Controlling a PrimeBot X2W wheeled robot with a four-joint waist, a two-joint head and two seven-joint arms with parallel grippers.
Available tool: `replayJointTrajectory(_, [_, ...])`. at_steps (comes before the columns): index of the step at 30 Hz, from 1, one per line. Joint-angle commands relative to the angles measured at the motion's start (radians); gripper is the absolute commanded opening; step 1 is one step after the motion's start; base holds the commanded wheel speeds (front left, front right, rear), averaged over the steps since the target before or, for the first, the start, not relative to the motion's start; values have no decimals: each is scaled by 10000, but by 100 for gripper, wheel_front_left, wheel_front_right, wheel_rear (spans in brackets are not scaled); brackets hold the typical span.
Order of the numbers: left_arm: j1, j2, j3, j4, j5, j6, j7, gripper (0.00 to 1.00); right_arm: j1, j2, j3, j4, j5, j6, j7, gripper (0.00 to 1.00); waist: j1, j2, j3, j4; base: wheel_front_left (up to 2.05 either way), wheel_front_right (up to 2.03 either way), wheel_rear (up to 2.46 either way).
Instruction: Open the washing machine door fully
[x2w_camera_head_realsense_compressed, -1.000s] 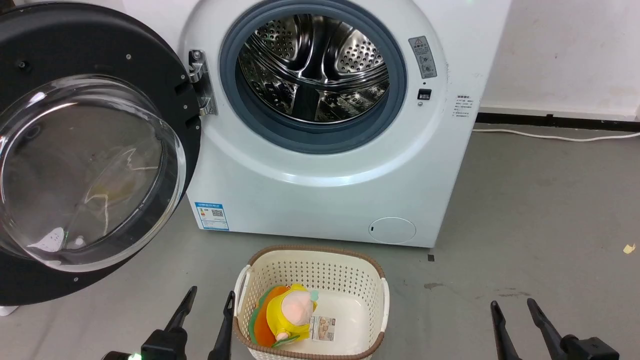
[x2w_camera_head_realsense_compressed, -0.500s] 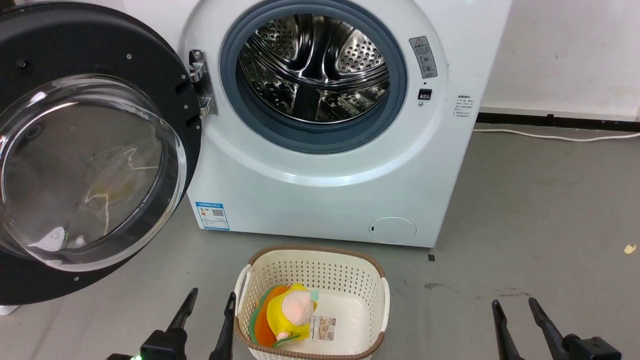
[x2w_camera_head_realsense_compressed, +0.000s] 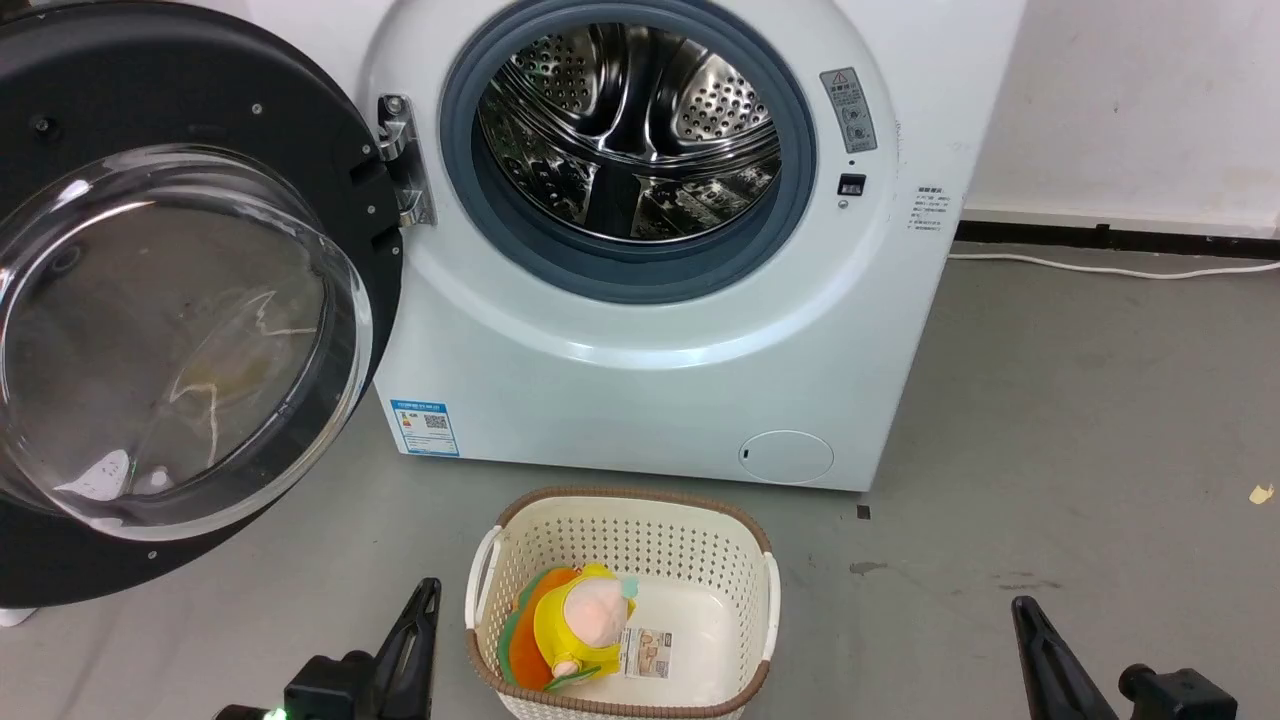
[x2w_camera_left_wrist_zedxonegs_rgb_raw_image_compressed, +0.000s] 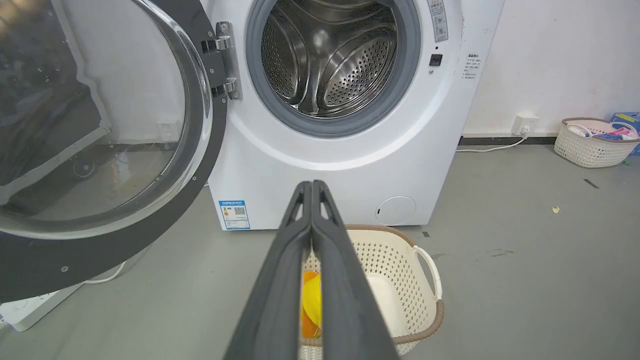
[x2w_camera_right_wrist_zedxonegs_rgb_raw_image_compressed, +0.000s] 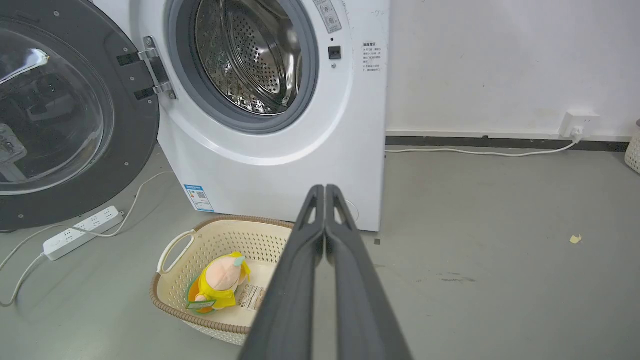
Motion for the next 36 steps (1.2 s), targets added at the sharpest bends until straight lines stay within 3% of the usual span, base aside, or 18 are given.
replayJointTrajectory(1, [-57,-30,67,-74,101,19,44,0,-102,3,2,-70,-84,1,43,0,0,0,5,-3,0,0,0])
replayJointTrajectory(36, [-263,-332,503,-585,542,96,821,0,-474,14,105,-592,-519,4,824,0,0,0,219,-126,0,0,0])
